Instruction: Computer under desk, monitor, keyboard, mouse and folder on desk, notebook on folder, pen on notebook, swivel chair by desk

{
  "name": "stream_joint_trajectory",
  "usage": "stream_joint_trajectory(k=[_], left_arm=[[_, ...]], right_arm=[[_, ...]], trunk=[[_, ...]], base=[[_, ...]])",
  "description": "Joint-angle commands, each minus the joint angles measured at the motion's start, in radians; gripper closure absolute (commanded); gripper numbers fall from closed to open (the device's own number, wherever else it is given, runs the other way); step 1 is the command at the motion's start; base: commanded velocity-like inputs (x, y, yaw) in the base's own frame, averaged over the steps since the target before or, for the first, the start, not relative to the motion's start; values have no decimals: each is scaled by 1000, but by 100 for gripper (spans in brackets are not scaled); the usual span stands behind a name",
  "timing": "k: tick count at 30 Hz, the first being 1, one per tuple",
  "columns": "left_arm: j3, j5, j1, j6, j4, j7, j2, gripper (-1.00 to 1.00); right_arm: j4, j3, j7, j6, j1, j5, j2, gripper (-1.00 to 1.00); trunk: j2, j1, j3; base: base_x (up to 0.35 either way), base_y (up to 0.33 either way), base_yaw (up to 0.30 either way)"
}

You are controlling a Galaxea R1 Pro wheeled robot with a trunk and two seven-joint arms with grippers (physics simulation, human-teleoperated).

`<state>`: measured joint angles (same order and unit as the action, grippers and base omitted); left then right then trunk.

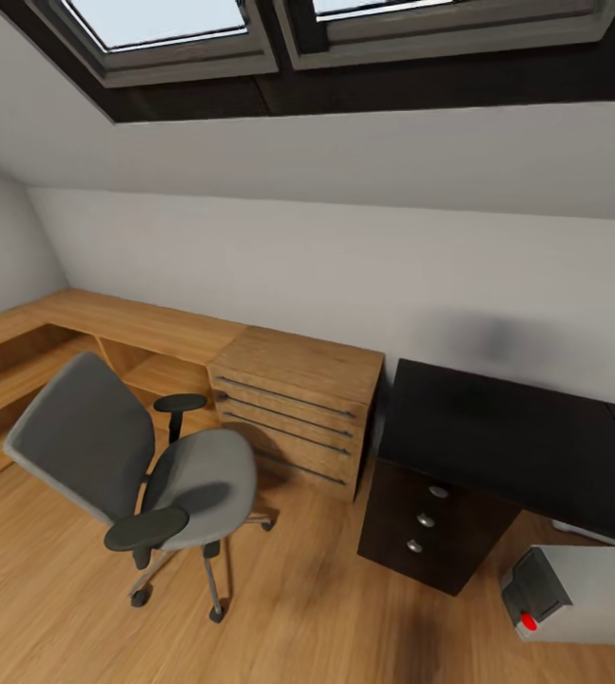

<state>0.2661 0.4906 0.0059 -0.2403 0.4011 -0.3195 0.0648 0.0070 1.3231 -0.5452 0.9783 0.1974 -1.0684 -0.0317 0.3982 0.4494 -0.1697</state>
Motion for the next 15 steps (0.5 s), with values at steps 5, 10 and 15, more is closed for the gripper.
stream_joint_trajectory(k=[5, 10, 15], left_arm=[[9, 8, 0, -6, 0, -7, 2, -100], [8, 8, 0, -11, -3, -6, 2, -100], [8, 8, 0, -12, -4, -6, 2, -100]], right_arm=[[0, 8, -9, 0, 1, -1, 0, -100], [-3, 9, -8, 0, 1, -2, -1, -100], [-5, 9, -5, -1, 1, -2, -2, -100]], trunk=[[2, 1, 6], [2, 1, 9], [2, 1, 10]], base=[[0, 0, 60], [0, 0, 19], [0, 0, 82]])
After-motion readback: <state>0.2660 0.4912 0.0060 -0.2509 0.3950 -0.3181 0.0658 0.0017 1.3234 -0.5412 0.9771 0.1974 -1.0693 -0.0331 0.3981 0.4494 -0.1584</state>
